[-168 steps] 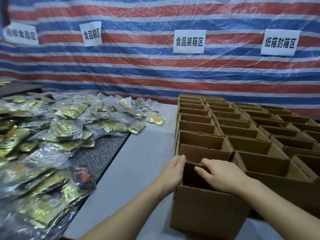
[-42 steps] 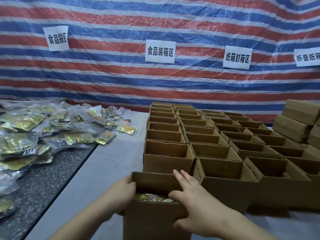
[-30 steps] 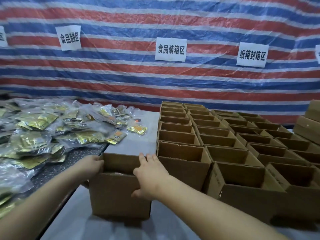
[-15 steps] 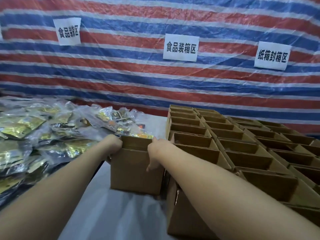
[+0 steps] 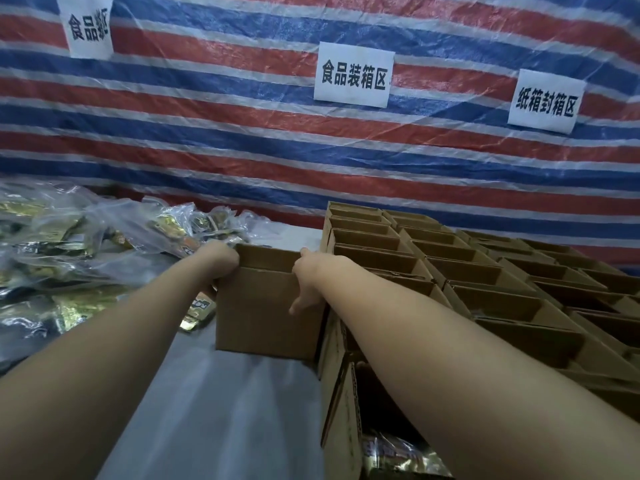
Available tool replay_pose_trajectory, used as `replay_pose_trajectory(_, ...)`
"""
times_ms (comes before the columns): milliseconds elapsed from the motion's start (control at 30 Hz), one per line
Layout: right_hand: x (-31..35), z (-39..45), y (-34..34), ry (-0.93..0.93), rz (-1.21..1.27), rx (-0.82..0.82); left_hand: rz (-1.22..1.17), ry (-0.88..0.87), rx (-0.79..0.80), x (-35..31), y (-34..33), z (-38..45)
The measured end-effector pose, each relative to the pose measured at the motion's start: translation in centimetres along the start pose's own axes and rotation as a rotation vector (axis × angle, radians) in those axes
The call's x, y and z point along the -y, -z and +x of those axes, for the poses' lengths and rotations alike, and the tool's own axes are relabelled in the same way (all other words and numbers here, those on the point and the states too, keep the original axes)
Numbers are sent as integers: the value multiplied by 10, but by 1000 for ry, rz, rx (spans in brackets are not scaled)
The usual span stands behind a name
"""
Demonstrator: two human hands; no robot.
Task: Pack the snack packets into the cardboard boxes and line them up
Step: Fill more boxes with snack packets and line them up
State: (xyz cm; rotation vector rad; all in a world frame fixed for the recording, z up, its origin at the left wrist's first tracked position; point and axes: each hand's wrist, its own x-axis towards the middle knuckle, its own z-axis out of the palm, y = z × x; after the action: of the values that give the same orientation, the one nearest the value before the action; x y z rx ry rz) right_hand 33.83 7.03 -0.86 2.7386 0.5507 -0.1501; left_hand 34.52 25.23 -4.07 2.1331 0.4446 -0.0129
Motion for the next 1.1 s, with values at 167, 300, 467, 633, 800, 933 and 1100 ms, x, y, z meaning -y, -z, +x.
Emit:
replay_pose_trajectory(167,-2,-13,3,24,30,-58,2,-115,-319,2,7,-15)
replay_pose_trajectory(300,-14,-49,14,36,211,-206,173,-314,-510,14,22,-40)
replay_pose_trajectory(467,-31,-115,24,55,286,-353,237,-385,-503,32,37,-85)
replay_pose_trajectory(633,-62,-190,19,-67,596,-493,269,-461,-518,24,22,-160)
replay_pose_trajectory(800,-101,-274,-4,-160,760,-597,182,-697,-408,-45,-42,-277)
replay_pose_trajectory(933,-119,-342,-56,-210,761,-598,243,-933,-159,-73,-117,-366)
replay_pose_trajectory(1100,-176,-417,-101,-321,782,-613,257,-1084,0,-85,-183,-430)
